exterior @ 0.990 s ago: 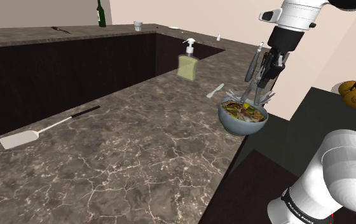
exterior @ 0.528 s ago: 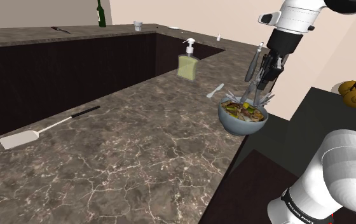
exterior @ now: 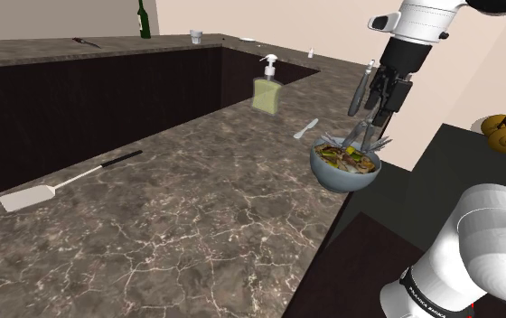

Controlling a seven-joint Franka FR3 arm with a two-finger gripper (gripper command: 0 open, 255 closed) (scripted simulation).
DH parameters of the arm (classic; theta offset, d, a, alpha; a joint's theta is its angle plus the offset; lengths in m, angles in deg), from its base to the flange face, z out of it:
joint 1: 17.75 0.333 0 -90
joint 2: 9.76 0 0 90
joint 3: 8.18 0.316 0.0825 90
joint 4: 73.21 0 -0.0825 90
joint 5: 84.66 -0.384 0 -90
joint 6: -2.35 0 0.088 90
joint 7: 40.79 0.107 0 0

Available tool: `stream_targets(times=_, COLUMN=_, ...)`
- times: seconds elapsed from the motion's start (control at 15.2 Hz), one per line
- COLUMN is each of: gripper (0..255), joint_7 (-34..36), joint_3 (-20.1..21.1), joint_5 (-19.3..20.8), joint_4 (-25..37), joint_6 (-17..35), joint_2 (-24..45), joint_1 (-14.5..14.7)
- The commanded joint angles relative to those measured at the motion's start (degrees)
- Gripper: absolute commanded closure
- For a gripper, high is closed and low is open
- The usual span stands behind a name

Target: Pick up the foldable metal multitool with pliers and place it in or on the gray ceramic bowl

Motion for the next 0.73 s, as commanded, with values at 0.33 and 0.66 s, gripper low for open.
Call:
stream_targets(times=0.33, gripper=0, joint_7=-0.2, joint_3=0.48, joint_5=-0.49, joint_4=7.59, joint_6=-5.68, joint_2=1.93, joint_1=0.25)
stream_targets(times=0.66, gripper=0, joint_7=-0.2, joint_3=0.48, joint_5=-0.49, joint_4=7.59, joint_6=-5.68, joint_2=1.93, joint_1=0.25)
